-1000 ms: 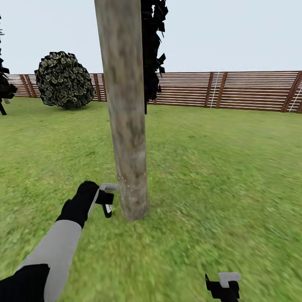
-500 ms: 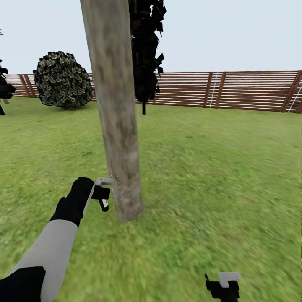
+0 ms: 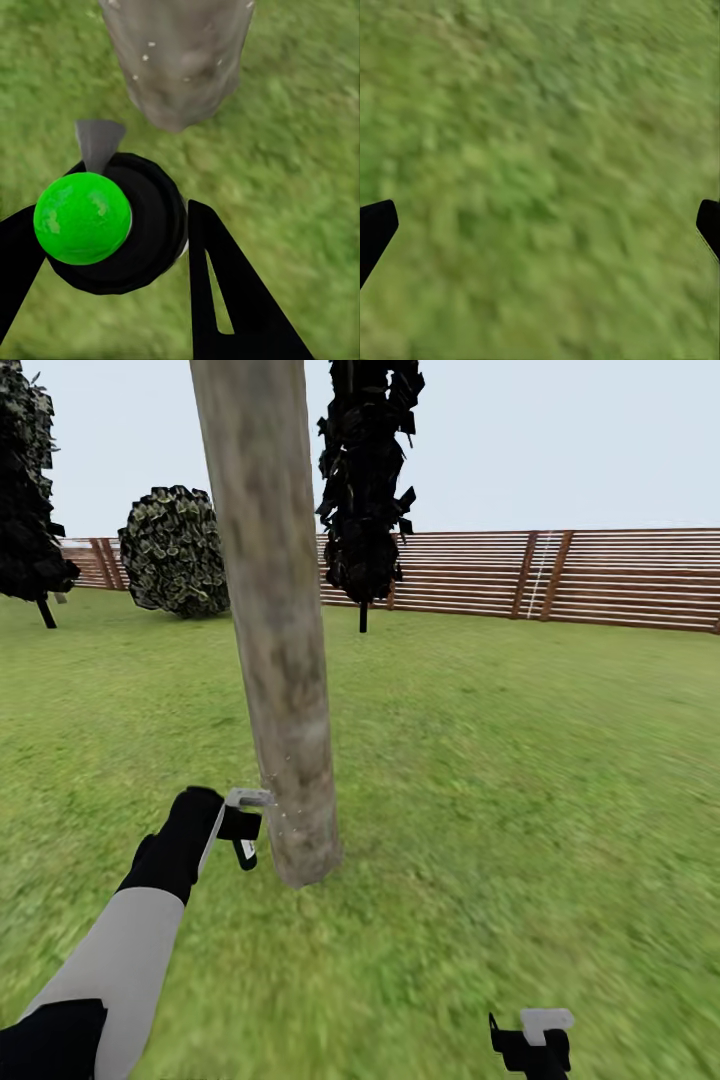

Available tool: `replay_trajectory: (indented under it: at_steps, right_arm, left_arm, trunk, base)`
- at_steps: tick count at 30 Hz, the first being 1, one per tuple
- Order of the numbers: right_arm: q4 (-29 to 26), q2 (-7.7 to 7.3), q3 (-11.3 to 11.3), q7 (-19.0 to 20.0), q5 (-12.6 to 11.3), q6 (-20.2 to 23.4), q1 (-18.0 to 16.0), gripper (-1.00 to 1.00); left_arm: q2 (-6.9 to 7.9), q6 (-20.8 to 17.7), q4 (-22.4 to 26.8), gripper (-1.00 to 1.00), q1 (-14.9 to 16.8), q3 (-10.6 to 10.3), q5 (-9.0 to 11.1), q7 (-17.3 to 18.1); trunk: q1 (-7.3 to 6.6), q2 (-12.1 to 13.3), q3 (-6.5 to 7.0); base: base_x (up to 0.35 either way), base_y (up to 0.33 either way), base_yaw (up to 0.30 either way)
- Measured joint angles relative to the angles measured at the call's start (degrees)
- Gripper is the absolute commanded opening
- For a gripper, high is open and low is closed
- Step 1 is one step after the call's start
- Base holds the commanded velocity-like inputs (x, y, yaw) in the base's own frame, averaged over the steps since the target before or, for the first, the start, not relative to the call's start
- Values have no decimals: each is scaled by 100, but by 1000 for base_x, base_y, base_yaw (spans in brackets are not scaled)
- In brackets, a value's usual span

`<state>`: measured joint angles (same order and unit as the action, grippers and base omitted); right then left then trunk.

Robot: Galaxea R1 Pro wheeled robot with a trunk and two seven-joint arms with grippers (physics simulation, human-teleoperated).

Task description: In the garden, pick up the pesticide atomizer on the floor and spray pesticide onto both trees until each tree trunk is fully covered.

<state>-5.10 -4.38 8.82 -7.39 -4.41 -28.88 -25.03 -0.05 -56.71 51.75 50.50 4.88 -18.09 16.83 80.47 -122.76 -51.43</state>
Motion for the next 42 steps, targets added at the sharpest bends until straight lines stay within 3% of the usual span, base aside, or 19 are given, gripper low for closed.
replay_trajectory:
  at_steps: [17, 22, 26, 28, 30, 34, 42]
  right_arm:
    - [-2, -1, 0, -1, -1, 0, 1, 100]
    - [0, 0, 0, 0, -4, 0, 0, 100]
    - [-2, -1, 0, -1, -3, 0, 1, 100]
    - [-2, 0, 0, -1, -2, 1, 1, 100]
    - [-2, -1, 0, -1, -2, 1, 1, 100]
    - [-2, -1, 0, -1, 0, 0, 1, 100]
    - [0, 0, 0, 0, 0, 0, 0, 100]
  left_arm:
    - [1, 39, -40, -100, -142, 41, -3, -35]
    - [153, 68, -50, -100, -355, 66, -17, -41]
    - [-97, 76, -43, -100, -378, 58, 49, -65]
    - [-129, 80, -20, -100, -378, 65, 4, -68]
    - [-50, 86, -3, -100, -380, 108, -40, -69]
    - [294, 96, -40, -100, -398, 333, -56, -71]
    - [232, 89, -43, -100, -476, 333, 19, -68]
  trunk:
    - [2, 0, 0]
    - [1, 0, 0]
    - [-1, 0, 0]
    - [-1, 0, 0]
    - [-1, 0, 0]
    - [0, 0, 0]
    - [2, 0, 0]
  base:
    - [-35, -266, 8]
    - [40, -268, 188]
    - [231, -198, 20]
    - [243, -190, 3]
    - [241, -191, 1]
    - [159, -228, 0]
    - [11, -273, 169]
